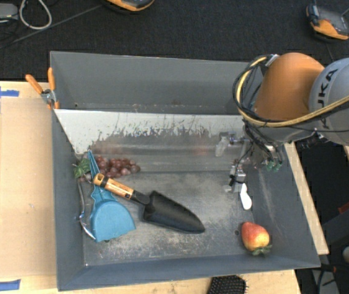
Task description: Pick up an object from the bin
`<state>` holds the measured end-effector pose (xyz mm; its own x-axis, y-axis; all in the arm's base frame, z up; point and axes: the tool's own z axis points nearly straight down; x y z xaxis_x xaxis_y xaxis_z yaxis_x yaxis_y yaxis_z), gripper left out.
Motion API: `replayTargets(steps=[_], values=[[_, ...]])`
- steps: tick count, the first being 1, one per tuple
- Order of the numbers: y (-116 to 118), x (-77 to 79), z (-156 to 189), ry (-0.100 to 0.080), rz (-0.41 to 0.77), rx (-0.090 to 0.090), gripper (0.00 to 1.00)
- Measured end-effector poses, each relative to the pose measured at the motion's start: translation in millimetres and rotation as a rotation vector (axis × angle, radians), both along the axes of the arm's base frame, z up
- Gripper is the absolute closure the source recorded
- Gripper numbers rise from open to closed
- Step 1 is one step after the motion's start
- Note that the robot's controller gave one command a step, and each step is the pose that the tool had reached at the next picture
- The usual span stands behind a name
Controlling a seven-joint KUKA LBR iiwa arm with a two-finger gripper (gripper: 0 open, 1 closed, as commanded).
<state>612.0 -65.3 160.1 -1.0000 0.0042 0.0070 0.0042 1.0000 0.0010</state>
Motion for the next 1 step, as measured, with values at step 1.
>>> replayTargets(steps=[1], values=[[0.3,1.3,5.1,-0.007,0.002,-0.001,0.0]])
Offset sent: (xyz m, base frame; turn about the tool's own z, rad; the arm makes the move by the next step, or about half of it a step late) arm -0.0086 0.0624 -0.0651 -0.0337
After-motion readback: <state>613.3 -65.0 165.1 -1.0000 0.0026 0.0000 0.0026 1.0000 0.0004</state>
